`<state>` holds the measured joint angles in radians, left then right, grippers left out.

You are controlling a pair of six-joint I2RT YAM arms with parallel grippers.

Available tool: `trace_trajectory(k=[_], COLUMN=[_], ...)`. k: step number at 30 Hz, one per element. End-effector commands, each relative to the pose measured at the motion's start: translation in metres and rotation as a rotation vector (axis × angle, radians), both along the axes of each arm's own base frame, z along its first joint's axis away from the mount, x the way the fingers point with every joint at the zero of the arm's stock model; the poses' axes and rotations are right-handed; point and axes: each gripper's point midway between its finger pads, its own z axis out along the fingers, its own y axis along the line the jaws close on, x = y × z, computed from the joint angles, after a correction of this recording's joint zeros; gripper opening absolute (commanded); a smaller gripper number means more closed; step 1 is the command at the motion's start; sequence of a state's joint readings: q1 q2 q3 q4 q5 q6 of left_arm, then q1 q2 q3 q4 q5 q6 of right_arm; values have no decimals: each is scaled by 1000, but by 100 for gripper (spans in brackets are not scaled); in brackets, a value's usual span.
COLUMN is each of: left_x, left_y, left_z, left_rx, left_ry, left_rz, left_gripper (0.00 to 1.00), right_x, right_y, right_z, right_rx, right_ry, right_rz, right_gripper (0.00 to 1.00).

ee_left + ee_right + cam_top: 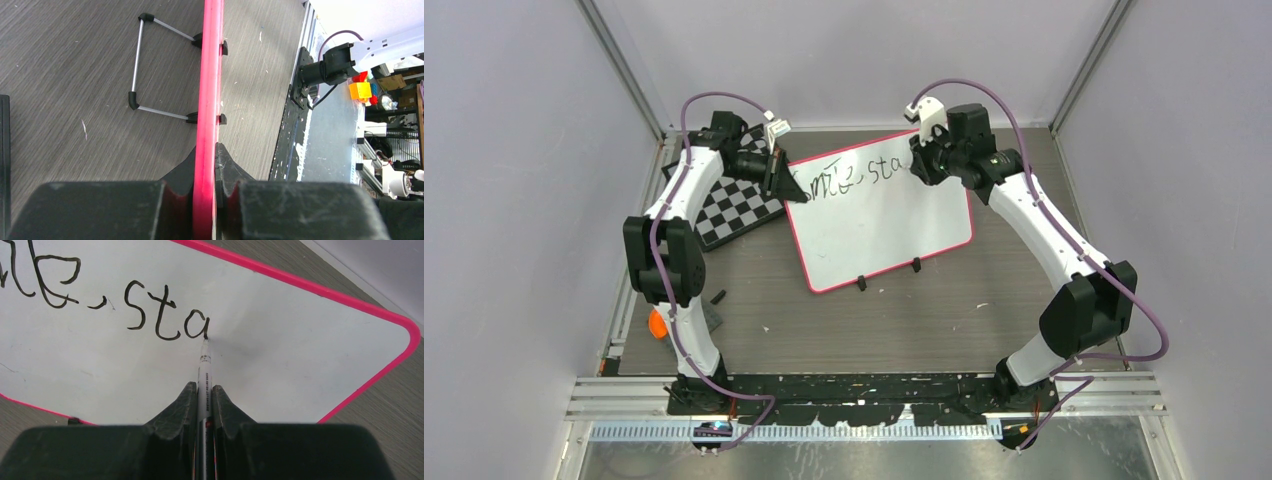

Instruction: Write a sentence on the whiteboard

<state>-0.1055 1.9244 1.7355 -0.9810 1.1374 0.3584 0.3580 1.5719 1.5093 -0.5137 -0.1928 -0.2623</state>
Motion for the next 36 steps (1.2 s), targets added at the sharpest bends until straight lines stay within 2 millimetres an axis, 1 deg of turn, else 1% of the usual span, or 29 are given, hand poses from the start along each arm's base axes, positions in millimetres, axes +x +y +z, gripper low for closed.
trace_trajectory(k=[1,4,6,8,11,13,20,25,32,36], left_x=[3,3,2,2,2,3,5,6,7,7], left_y=[0,0,0,0,0,-1,-1,0,0,-1], left_z=[-9,-10,-9,-8,-8,-8,-7,-8,-9,-9], left_rx=[64,64,62,60,58,57,57,63,63,61], left_ry=[-24,-22,-23,-27,-22,-22,-23,-20,-19,-18], left_rz=[-5,-6,-6,-7,-6,-5,0,4,6,4], left_gripper=[0,0,0,0,0,0,0,0,0,0], right_x=[0,1,1,-3,-5,-1,13,13,9,8], right_y=[-5,-4,-2,3,3,1,-6,-4,-2,-1], right_z=[14,26,38,52,61,63,55,45,31,29], right_rx=[-29,-16,14,56,94,98,56,45,13,5], right_ry=[-37,-62,-95,-135,-178,-195,-196,-170,-126,-111], right_rz=[19,23,21,40,31,6,-46,-32,4,15], right_gripper=[0,0,0,0,0,0,0,0,0,0])
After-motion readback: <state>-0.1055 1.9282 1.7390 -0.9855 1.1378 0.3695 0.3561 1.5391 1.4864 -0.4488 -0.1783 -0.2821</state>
